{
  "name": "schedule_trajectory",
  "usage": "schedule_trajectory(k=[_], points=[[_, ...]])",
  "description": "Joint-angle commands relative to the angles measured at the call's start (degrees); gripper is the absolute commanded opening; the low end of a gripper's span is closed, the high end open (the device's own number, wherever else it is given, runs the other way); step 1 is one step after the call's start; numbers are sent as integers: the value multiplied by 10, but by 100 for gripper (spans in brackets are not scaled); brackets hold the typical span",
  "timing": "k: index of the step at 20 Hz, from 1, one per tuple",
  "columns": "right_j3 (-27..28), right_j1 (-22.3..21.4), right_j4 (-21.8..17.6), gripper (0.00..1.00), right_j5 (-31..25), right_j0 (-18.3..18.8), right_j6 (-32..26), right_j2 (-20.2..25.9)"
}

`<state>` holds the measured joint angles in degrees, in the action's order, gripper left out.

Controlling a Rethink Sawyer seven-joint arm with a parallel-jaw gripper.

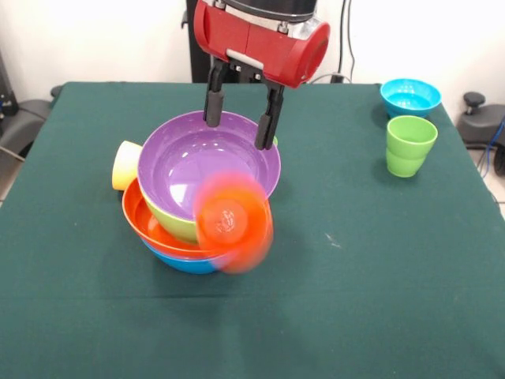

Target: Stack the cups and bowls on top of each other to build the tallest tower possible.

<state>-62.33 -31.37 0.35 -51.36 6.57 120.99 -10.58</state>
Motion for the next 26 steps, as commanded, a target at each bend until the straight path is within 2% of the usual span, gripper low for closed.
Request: schedule_trajectory(k=[1, 16, 26], points=[[-58, 7, -14, 100, -10, 3, 2, 40], [-66, 3, -14, 100, -6, 6, 4, 39], [-46, 19, -11, 100, -3, 13, 1, 48]])
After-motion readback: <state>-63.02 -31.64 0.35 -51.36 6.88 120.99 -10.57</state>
